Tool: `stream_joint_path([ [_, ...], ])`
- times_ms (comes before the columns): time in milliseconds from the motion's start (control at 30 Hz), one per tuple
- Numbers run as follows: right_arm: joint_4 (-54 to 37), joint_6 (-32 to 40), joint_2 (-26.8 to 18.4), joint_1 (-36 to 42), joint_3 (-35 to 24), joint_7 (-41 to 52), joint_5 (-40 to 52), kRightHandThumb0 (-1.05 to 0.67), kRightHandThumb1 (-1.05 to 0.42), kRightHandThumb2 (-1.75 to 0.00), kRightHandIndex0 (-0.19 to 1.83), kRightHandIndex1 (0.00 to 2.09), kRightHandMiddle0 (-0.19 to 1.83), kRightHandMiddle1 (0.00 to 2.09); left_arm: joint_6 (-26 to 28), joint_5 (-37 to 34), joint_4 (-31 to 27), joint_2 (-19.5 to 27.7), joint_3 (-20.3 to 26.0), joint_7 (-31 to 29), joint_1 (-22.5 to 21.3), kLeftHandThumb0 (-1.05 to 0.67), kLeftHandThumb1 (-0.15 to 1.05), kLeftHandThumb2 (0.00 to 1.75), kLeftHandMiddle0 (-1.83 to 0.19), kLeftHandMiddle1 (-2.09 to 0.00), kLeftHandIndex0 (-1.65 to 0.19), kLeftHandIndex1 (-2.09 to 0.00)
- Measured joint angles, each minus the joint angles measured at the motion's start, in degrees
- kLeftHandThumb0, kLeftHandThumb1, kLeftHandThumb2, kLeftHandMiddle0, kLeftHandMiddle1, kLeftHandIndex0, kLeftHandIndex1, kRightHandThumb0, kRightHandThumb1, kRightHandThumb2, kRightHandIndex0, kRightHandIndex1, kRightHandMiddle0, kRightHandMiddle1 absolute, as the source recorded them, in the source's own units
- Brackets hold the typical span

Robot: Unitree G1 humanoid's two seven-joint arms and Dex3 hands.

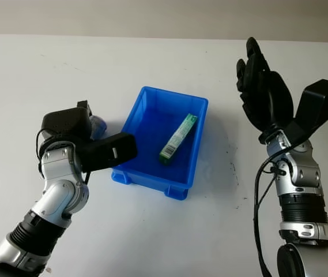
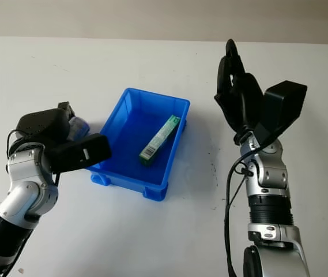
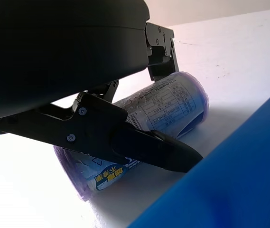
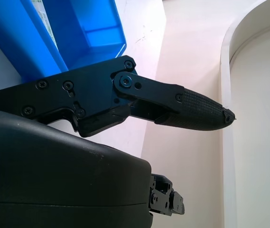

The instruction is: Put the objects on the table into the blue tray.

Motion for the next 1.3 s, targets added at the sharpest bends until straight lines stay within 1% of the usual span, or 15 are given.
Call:
stream_joint_path([
  [100,0.0,0.0,0.0,0.0,-0.1,0.1,0.0,-0.81,-1.05,-0.68,-0.19,0.0,-0.19,0.0,-2.5,0.9,1.5,0.3,0.0,2.4,-0.1,-0.43,1.05,0.1,-0.65,-2.09,-0.29,-0.9],
  [200,0.0,0.0,0.0,0.0,-0.2,0.4,0.3,-0.81,-1.05,-0.68,-0.19,0.0,-0.19,0.0,-4.8,0.9,3.1,0.3,0.3,7.3,0.1,-0.41,1.05,0.11,-0.62,-2.09,-0.2,-1.21],
  [300,0.0,0.0,0.0,0.0,-0.5,0.9,0.9,-0.8,-1.05,-0.68,-0.19,0.0,-0.19,0.0,-6.7,0.3,3.6,0.3,1.3,11.4,0.2,-0.39,1.05,0.13,-0.62,-2.09,0.04,-1.82],
  [400,0.0,0.0,0.0,0.0,-0.6,1.1,0.9,-0.8,-1.05,-0.68,-0.19,0.0,-0.19,0.0,-8.9,-1.0,3.7,0.4,2.9,14.8,0.2,-0.39,1.05,0.13,-0.63,-2.09,0.03,-1.72],
  [433,0.0,0.0,0.0,0.0,-0.5,1.2,0.9,-0.8,-1.05,-0.68,-0.19,0.0,-0.19,0.0,-9.6,-1.1,3.7,0.6,3.2,15.7,0.2,-0.41,1.05,0.15,-0.71,-2.09,0.02,-1.93],
  [500,0.0,0.0,0.0,0.0,-0.5,1.4,0.9,-0.8,-1.05,-0.69,-0.19,0.0,-0.19,0.0,-10.7,-0.6,3.7,1.3,3.3,16.5,-0.1,-0.42,1.05,0.18,-0.82,-2.09,-0.11,-2.05],
  [567,0.0,0.0,0.0,0.0,-0.5,1.6,0.9,-0.79,-1.05,-0.69,-0.19,0.0,-0.19,0.0,-11.8,-0.2,3.7,2.2,3.5,16.6,-0.6,-0.41,1.05,0.21,-0.87,-2.09,-0.21,-2.09],
  [767,0.2,0.0,0.1,0.0,-0.5,2.0,0.8,-0.79,-1.05,-0.69,-0.19,0.0,-0.19,0.0,-16.3,-1.4,2.3,4.1,6.1,19.1,-1.8,-0.44,1.05,0.23,-0.82,-2.09,-0.24,-2.09],
  [900,0.2,0.0,0.1,0.0,-0.4,1.9,0.6,-0.78,-1.05,-0.69,-0.19,0.0,-0.19,0.0,-20.1,-1.7,-0.5,5.5,7.9,22.2,-2.2,-0.43,1.05,0.21,-0.97,-2.09,-0.43,-2.09],
  [1033,0.2,0.0,0.1,0.0,-0.3,1.6,0.1,-0.76,-1.05,-0.71,-0.19,0.0,-0.19,0.0,-21.3,-2.1,-4.9,5.5,9.6,21.9,-3.1,-0.44,1.05,0.25,-0.87,-2.09,-0.37,-2.09],
  [1100,0.2,0.0,0.1,0.0,-0.3,1.6,-0.1,-0.76,-1.05,-0.71,-0.19,0.0,-0.19,0.0,-22.4,-2.1,-7.5,5.4,10.1,21.9,-3.5,-0.45,1.05,0.23,-0.87,-2.09,-0.3,-1.89],
  [1133,0.2,0.0,0.1,0.0,-0.2,1.6,-0.1,-0.76,-1.05,-0.7,-0.19,0.0,-0.19,0.0,-23.2,-2.2,-8.6,5.3,10.3,22.2,-3.7,-0.45,1.05,0.23,-0.86,-2.09,-0.33,-1.88],
  [1167,0.2,0.0,0.1,0.0,-0.2,1.6,-0.3,-0.76,-1.05,-0.7,-0.19,0.0,-0.19,0.0,-24.2,-2.2,-9.8,5.3,10.4,22.6,-4.0,-0.45,1.05,0.25,-0.89,-2.09,-0.39,-2.01],
  [1200,0.2,0.0,0.1,0.0,-0.1,1.6,-0.3,-0.76,-1.05,-0.7,-0.19,0.0,-0.19,0.0,-25.1,-2.1,-10.9,5.2,10.4,22.8,-4.4,-0.46,1.05,0.25,-0.89,-2.09,-0.41,-2.05],
  [1300,0.2,0.0,0.2,0.0,0.1,1.6,-0.5,-0.76,-1.05,-0.69,-0.19,0.0,-0.19,0.0,-27.2,-1.4,-13.3,4.8,10.4,23.2,-5.5,-0.46,1.05,0.27,-0.94,-2.09,-0.52,-2.09],
])
